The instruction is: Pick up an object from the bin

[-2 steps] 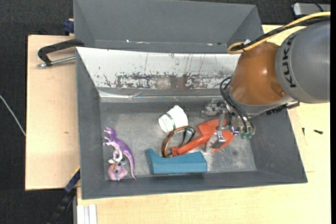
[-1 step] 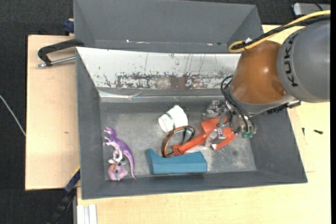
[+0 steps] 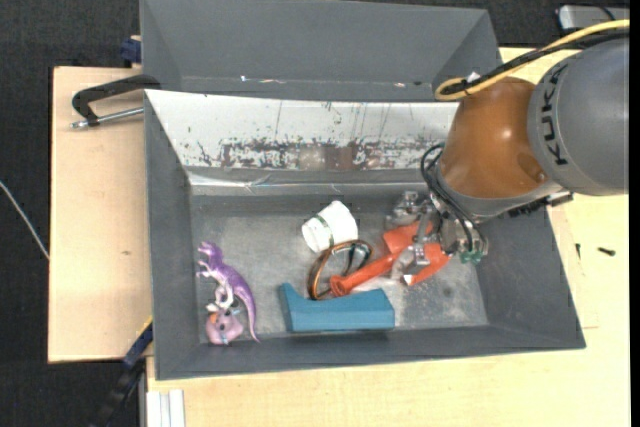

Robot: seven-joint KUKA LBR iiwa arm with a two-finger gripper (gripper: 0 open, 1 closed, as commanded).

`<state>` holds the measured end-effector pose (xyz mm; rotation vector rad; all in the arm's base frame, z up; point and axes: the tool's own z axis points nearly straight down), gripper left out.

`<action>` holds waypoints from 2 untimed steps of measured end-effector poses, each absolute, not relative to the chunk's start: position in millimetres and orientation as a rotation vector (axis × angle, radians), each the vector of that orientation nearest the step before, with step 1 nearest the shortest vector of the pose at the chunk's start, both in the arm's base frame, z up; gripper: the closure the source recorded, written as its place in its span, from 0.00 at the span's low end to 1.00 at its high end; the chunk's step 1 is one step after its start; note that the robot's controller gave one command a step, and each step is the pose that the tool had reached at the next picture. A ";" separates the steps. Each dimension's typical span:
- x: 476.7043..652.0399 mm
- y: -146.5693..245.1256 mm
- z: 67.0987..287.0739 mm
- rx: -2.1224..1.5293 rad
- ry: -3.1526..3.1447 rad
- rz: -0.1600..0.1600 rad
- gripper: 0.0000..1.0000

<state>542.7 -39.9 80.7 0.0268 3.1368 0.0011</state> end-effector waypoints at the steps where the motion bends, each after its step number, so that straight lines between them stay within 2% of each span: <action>1: 541.8 -39.8 84.5 0.027 3.140 0.002 1.00; 2: 541.7 -39.6 98.0 0.027 3.141 0.002 1.00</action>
Offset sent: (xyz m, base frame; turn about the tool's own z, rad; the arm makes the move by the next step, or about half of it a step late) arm 0.0001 0.0000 0.0460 0.0000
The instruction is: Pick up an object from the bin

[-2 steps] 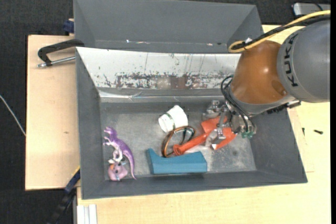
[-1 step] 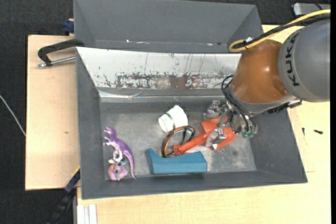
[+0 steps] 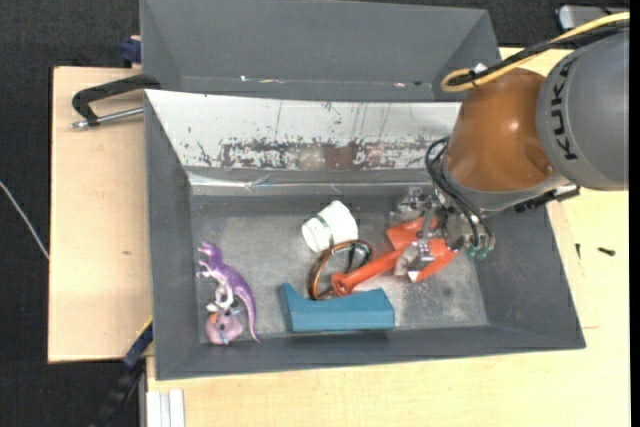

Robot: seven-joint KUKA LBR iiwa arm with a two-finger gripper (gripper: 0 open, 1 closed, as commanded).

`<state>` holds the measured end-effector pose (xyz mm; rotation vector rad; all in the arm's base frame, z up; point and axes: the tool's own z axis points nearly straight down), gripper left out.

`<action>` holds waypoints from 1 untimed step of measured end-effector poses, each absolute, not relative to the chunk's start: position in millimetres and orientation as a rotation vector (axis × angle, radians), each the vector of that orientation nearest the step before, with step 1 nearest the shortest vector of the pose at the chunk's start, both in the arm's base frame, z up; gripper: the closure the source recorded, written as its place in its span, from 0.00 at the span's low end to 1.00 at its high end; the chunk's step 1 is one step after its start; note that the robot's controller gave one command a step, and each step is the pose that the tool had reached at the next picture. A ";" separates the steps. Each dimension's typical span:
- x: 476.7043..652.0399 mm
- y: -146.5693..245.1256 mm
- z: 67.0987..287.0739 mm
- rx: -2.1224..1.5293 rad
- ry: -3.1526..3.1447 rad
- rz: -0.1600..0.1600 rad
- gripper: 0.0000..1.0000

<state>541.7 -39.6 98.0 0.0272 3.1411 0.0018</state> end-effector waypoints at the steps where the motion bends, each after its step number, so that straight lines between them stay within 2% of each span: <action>1: 541.0 -39.5 115.2 0.027 3.144 0.002 1.00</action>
Offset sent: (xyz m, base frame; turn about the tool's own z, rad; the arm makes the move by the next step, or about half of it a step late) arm 0.0002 0.0001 0.0697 0.0000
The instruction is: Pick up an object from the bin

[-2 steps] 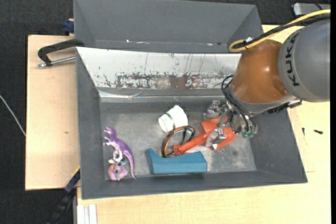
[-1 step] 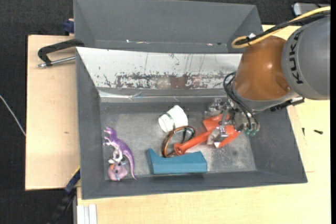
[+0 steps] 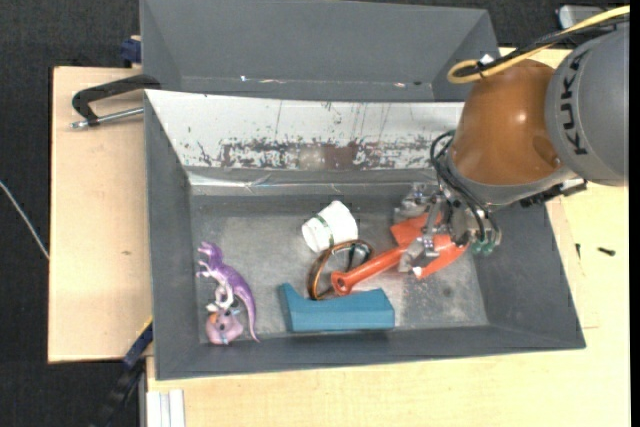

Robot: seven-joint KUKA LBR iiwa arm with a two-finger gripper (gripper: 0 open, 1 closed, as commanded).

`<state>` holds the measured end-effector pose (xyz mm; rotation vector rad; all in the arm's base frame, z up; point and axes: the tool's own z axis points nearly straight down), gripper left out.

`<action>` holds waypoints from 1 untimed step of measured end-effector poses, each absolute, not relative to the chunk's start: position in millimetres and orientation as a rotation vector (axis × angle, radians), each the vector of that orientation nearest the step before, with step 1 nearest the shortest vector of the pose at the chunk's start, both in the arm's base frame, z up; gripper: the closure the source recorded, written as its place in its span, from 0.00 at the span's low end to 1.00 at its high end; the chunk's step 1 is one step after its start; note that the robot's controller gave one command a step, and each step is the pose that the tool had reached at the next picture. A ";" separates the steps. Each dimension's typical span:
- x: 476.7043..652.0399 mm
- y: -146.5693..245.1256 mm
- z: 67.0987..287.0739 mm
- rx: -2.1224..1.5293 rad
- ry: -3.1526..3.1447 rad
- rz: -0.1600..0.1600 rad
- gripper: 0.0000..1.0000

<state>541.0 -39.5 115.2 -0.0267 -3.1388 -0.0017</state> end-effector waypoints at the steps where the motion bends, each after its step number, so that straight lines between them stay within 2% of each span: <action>1: 542.2 -39.5 136.3 -0.027 -3.144 -0.001 1.00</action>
Offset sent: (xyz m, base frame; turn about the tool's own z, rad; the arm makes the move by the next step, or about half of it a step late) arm 0.0000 0.0000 0.0602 0.0000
